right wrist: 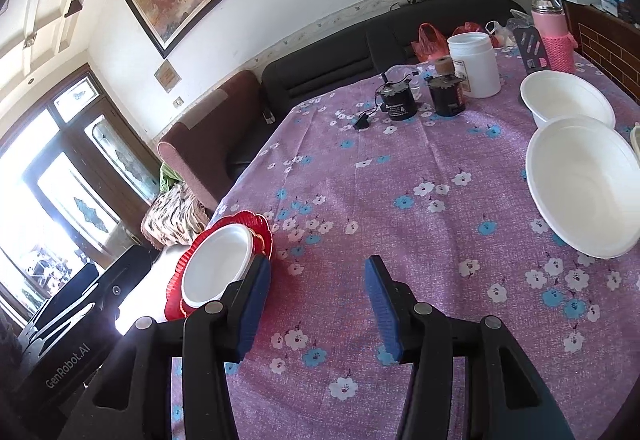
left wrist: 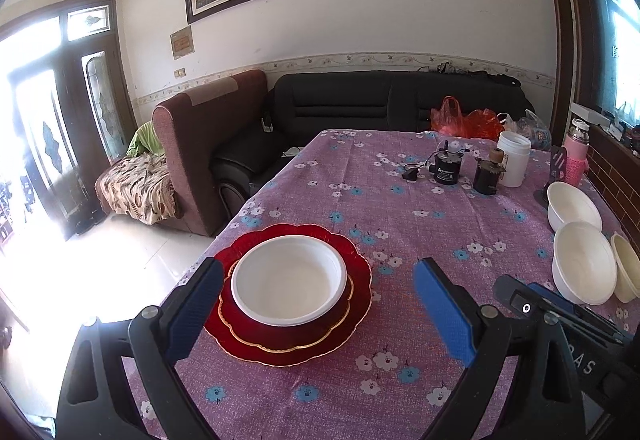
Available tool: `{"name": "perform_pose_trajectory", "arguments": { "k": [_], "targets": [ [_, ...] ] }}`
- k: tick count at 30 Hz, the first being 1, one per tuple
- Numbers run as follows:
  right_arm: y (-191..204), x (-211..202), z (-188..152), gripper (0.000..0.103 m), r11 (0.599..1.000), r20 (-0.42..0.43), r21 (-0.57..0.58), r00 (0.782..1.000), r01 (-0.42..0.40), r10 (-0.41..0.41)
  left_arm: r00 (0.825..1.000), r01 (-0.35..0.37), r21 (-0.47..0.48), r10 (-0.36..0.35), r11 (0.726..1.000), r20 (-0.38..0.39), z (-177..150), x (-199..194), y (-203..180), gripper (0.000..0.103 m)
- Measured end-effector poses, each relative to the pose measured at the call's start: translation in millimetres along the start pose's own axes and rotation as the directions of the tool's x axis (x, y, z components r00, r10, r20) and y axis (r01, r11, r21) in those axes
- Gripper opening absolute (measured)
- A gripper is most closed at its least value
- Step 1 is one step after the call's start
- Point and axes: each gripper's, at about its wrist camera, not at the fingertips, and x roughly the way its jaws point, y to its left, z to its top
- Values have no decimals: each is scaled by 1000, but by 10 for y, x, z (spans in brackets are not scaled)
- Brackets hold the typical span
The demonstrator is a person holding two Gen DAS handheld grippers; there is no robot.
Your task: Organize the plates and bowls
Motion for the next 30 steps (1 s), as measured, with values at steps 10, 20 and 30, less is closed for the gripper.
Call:
{"name": "perform_pose_trajectory", "arguments": {
  "k": [10, 20, 30],
  "targets": [
    [-209, -593, 143, 54, 999, 114, 19, 993, 27, -29, 998, 35, 43, -37, 998, 47, 87, -341, -140, 96],
    [-245, -2033, 842, 60, 984, 313, -56, 938, 171, -146, 950, 240, 61, -247, 969, 193, 1006, -1367, 120, 96],
    [165, -3820, 2006, 68, 916, 507, -74, 805, 395, -307, 892, 374, 83, -383, 924, 240, 1834, -2016, 199, 98]
  ]
}}
